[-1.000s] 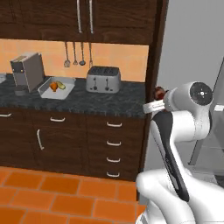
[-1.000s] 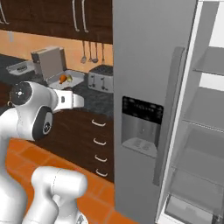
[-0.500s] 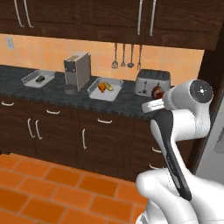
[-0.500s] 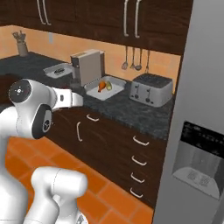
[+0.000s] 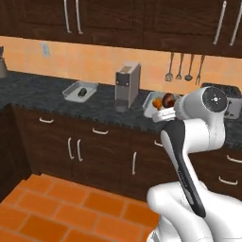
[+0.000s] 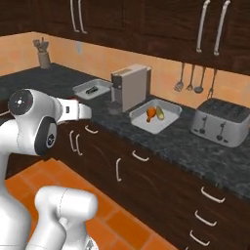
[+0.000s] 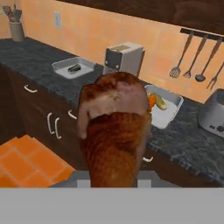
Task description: Place one cucumber and one chicken drumstick in each tupperware on the nearby counter, to pack two identical lunches.
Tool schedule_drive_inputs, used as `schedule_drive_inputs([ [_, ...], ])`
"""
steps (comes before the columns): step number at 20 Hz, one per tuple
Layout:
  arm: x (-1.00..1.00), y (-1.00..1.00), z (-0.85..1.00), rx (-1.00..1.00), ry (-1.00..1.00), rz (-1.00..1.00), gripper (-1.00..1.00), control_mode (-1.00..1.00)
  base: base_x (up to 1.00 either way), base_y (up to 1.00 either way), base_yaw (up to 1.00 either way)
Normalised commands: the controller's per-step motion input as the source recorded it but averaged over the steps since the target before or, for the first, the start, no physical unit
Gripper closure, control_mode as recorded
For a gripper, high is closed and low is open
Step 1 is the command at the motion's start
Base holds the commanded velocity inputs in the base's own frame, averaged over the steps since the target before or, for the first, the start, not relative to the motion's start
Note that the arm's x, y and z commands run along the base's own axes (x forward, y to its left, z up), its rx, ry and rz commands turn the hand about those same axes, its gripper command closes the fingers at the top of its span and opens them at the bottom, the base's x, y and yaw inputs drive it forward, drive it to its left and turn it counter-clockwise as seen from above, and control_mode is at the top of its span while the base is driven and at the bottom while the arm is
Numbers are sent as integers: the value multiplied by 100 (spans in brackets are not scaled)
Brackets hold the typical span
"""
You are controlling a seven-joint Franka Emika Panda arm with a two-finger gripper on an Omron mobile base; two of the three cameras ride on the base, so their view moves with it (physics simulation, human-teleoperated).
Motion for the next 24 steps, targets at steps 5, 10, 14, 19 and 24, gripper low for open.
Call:
schedule_drive_inputs([
  [5, 0, 0, 0, 0, 0, 0, 100, 100, 100, 100, 5],
  [10, 0, 0, 0, 0, 0, 0, 100, 100, 100, 100, -11],
  [14, 0, 0, 0, 0, 0, 0, 100, 100, 100, 69, -42],
  [19, 0, 0, 0, 0, 0, 0, 100, 100, 100, 80, -51],
  [24, 0, 0, 0, 0, 0, 0, 100, 100, 100, 86, -50],
])
